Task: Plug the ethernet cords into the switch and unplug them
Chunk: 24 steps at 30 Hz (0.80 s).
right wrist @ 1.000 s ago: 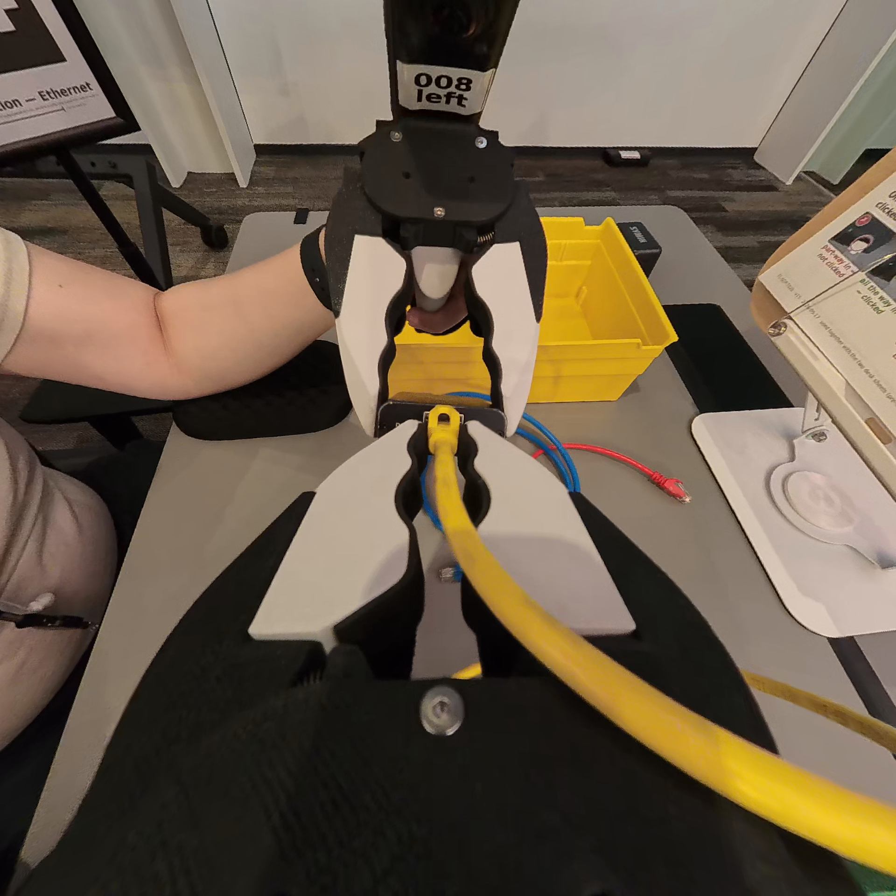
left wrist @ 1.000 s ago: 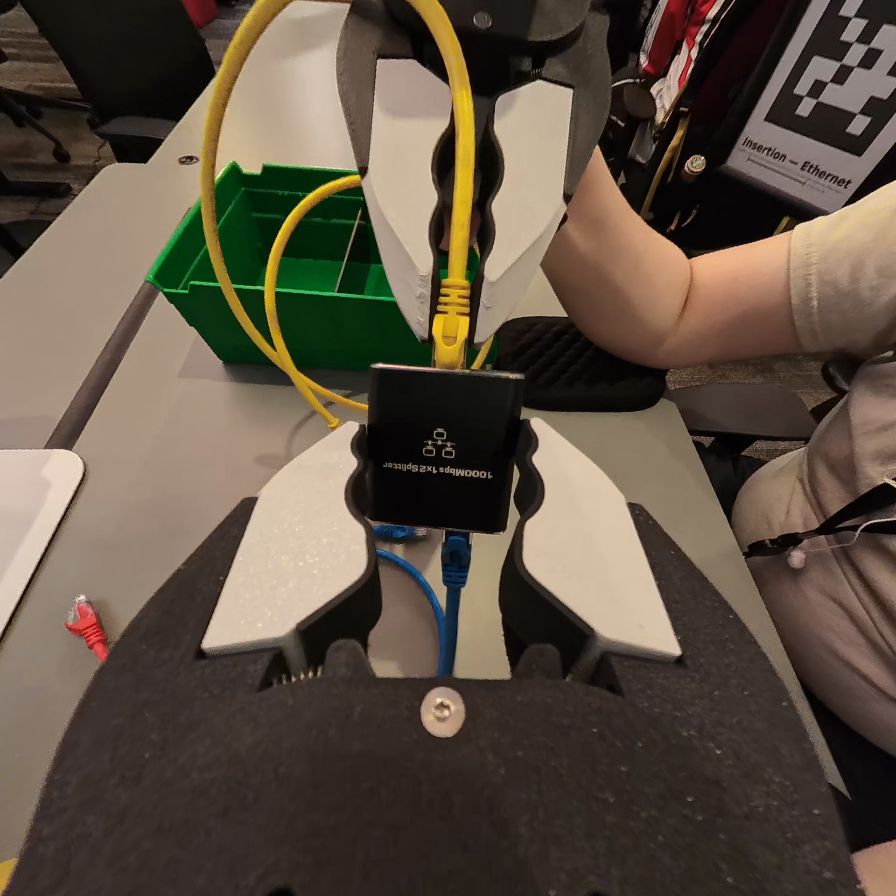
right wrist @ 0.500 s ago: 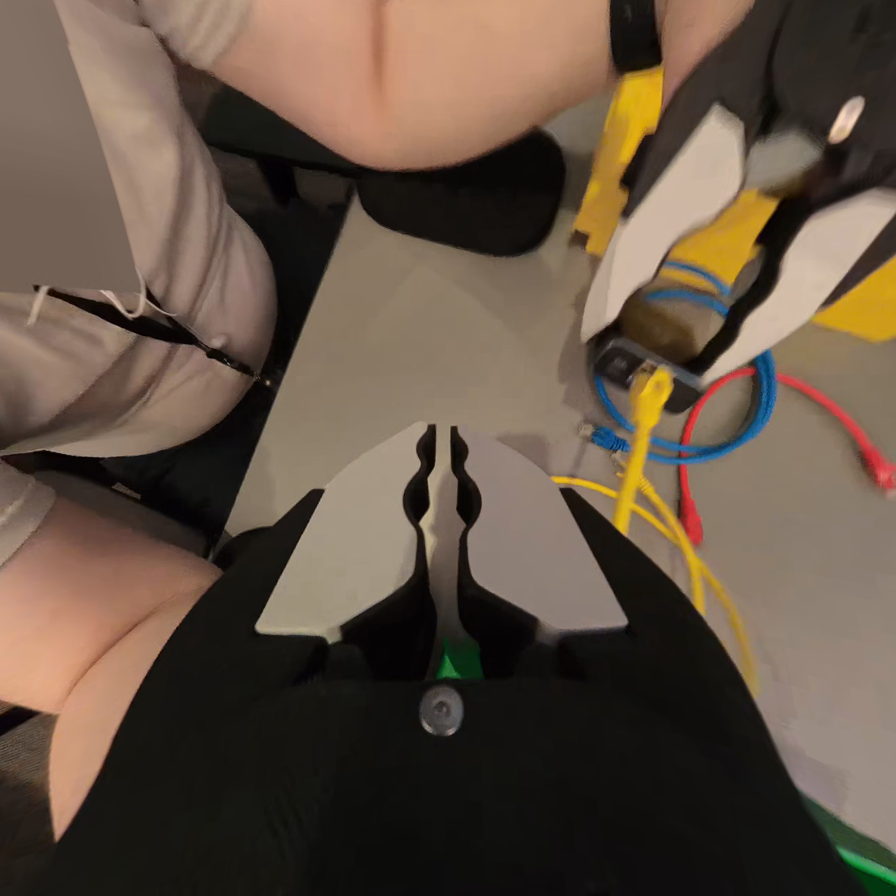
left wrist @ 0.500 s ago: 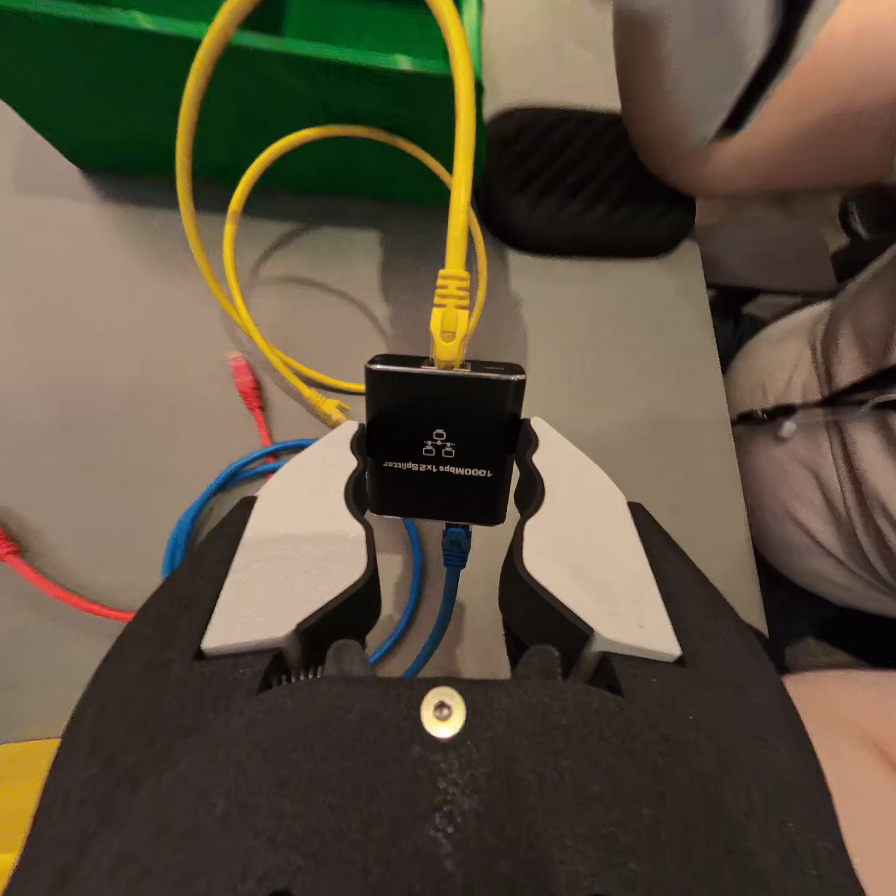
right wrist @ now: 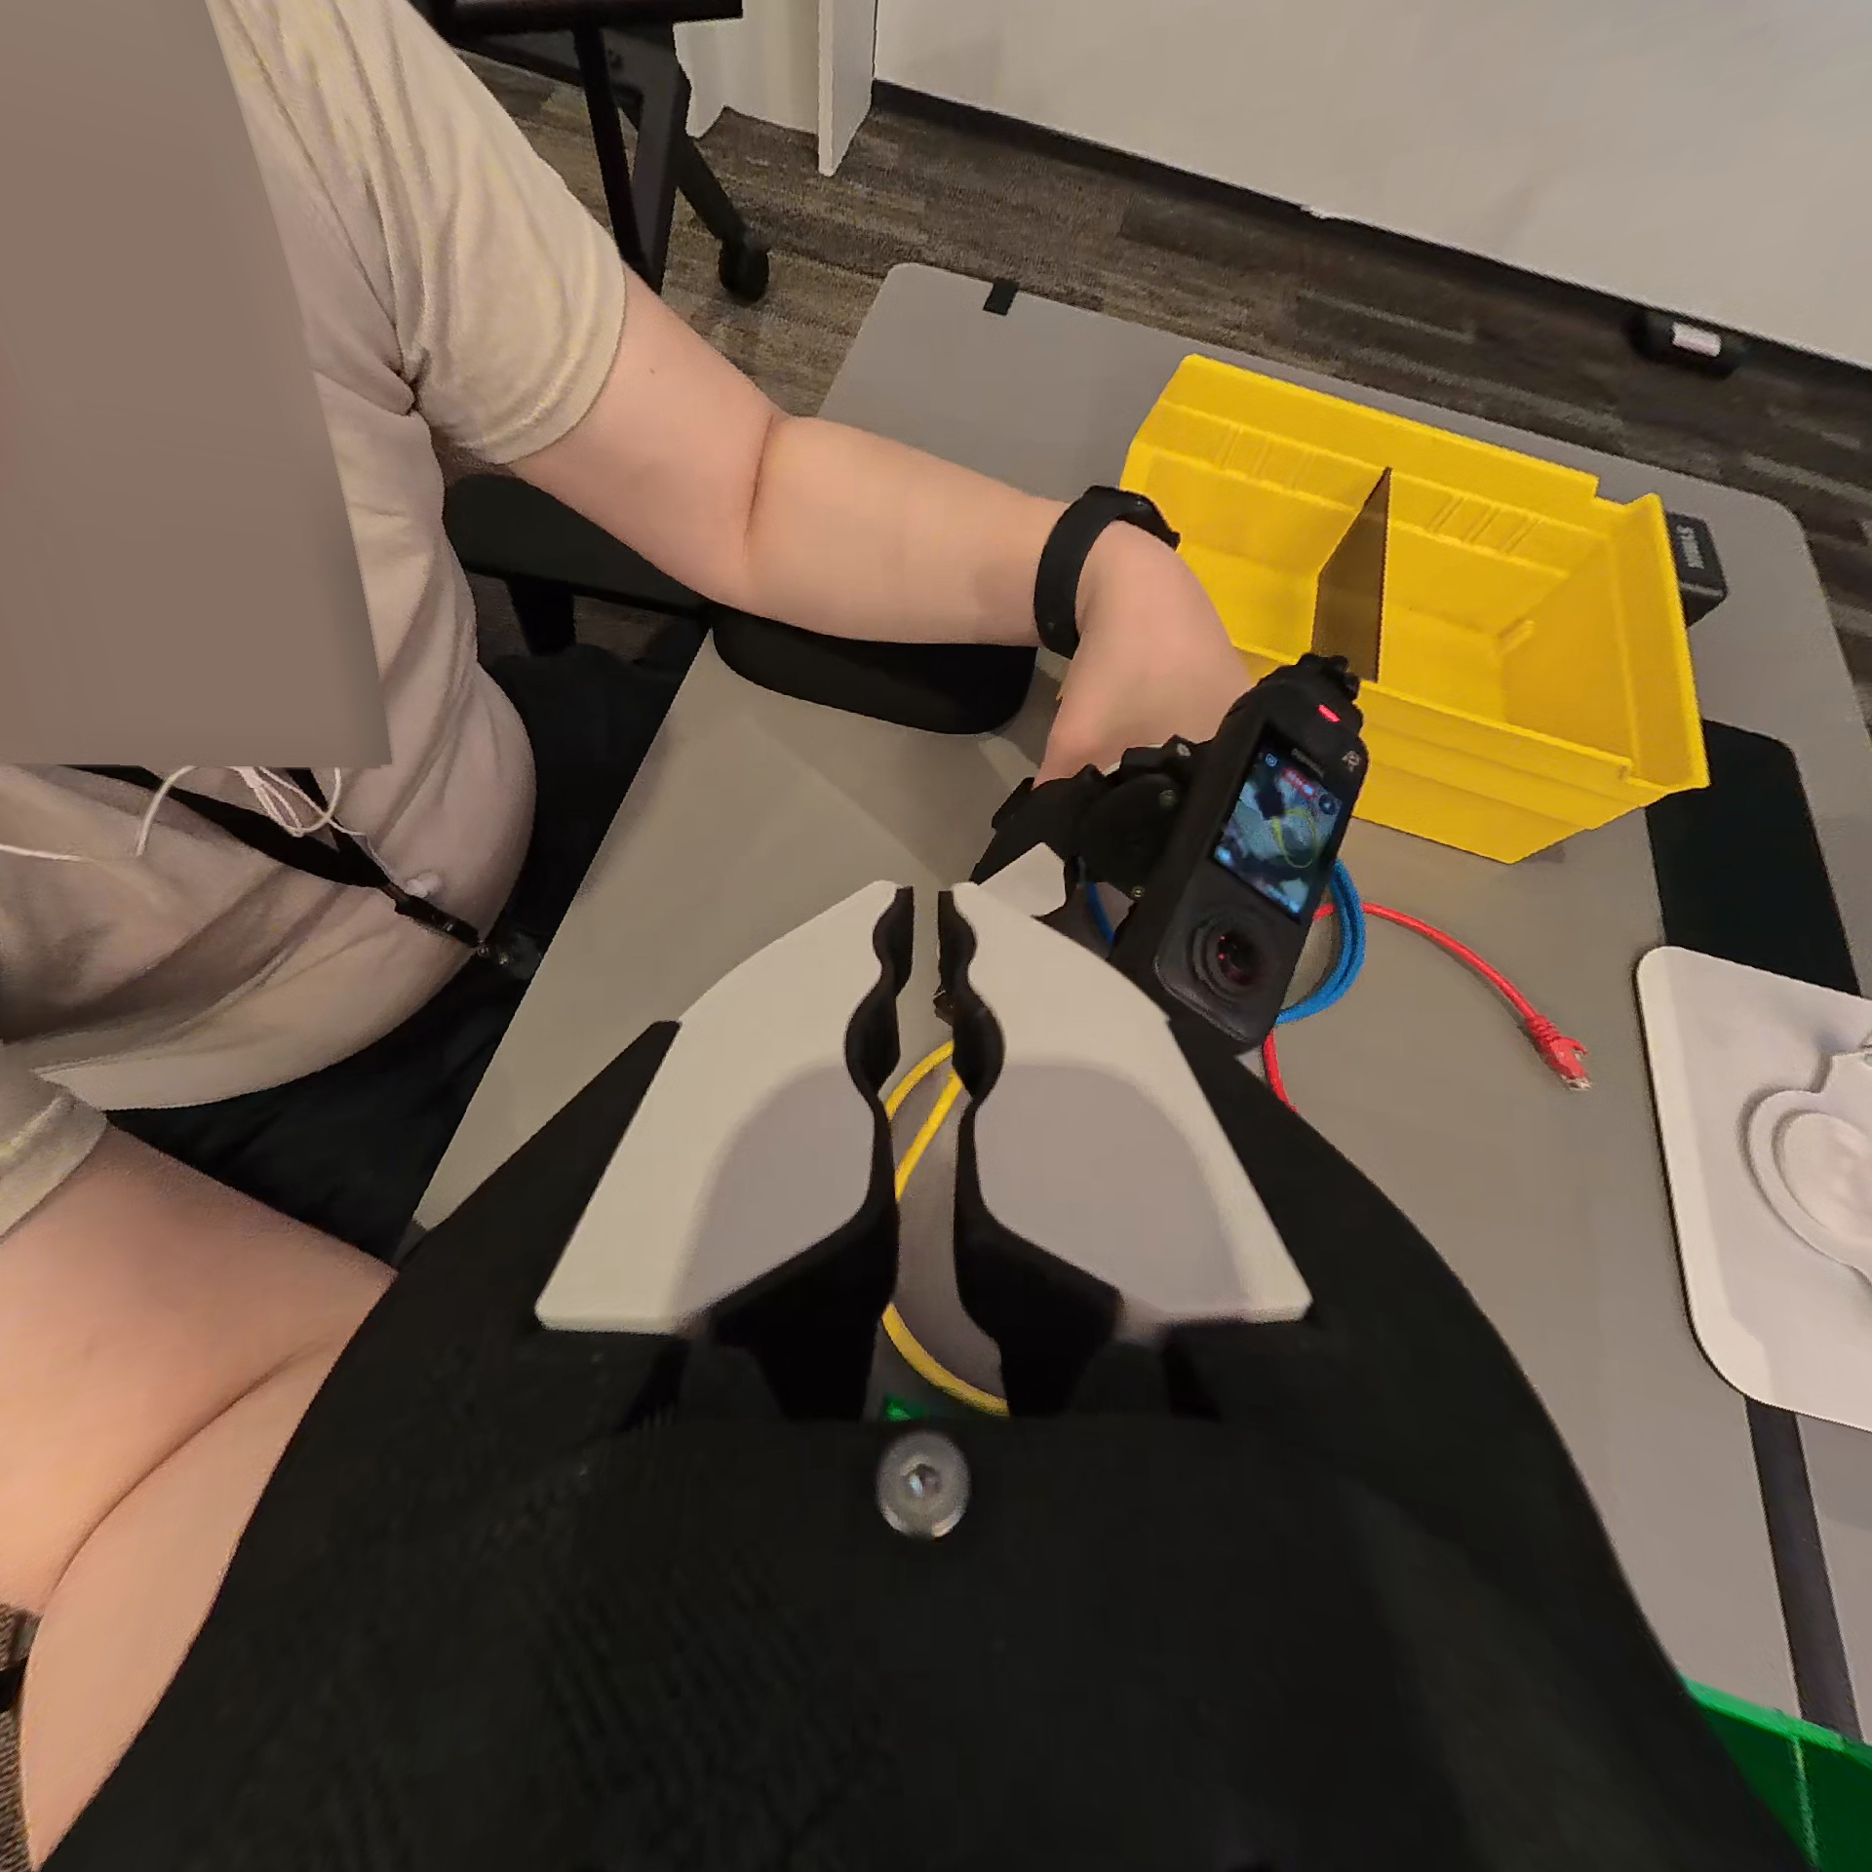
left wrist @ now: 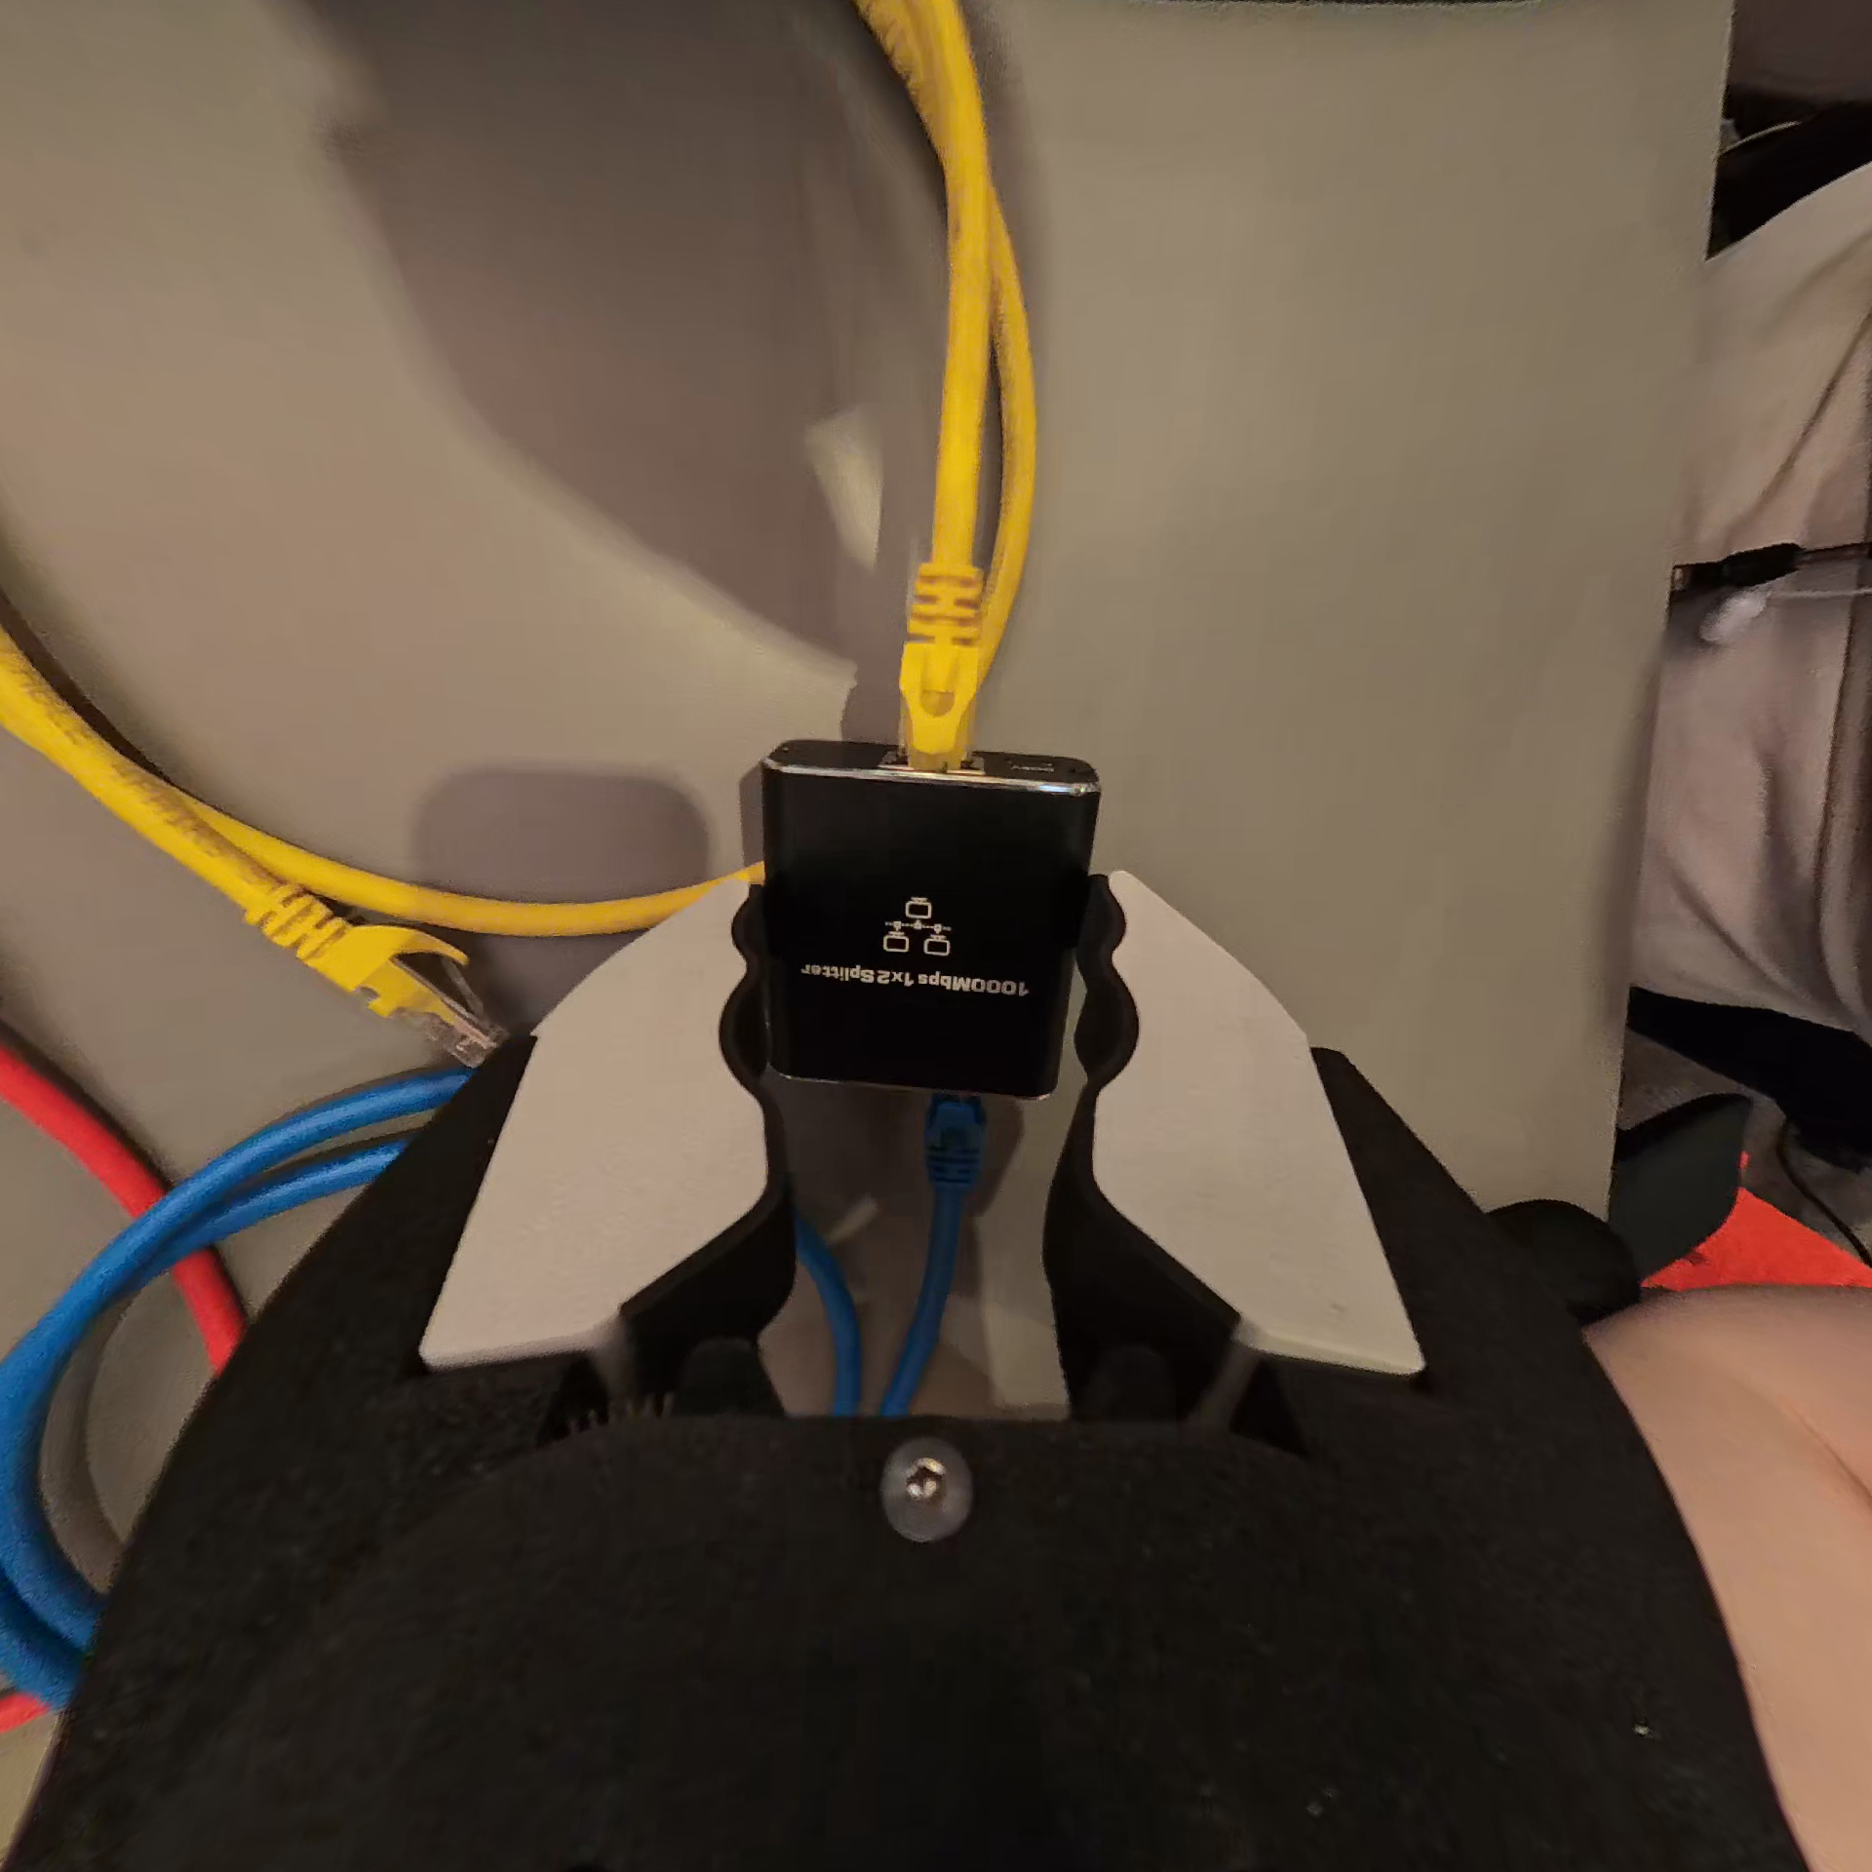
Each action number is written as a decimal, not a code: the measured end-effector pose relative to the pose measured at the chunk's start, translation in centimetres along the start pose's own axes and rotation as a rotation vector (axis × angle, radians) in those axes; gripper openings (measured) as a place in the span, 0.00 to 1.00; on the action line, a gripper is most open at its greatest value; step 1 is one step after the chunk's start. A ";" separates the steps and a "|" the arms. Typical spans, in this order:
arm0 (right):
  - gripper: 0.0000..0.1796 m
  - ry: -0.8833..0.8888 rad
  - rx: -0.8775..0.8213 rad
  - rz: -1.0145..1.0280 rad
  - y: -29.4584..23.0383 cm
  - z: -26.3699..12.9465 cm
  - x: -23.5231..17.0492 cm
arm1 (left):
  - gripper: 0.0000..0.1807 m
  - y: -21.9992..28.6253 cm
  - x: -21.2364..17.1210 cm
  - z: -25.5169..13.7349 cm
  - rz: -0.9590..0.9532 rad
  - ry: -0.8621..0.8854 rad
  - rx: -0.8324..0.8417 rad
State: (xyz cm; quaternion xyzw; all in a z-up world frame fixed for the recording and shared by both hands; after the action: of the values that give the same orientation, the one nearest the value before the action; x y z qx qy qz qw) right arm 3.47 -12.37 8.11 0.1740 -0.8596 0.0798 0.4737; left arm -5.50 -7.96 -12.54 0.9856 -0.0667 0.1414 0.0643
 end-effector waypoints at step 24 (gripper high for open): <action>0.03 0.200 -0.173 -0.180 -3.8 -7.0 0.0 | 0.17 -13.9 2.2 -1.7 -0.425 0.088 0.609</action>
State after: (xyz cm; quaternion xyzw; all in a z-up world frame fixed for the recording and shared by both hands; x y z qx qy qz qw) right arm 10.46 -13.77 11.77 0.2001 -0.7928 -0.0205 0.5754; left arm -1.82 5.69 -11.79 0.9444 0.1872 0.1805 -0.2010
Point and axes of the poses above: each gripper's, where its closed fingertips meet, z out along the fingers, x out of its top, y = z × x across the jaws, the point moved 2 cm from there along -z, back along the fingers, and after that the axes turned 11 degrees about x, right-handed, at the moved point
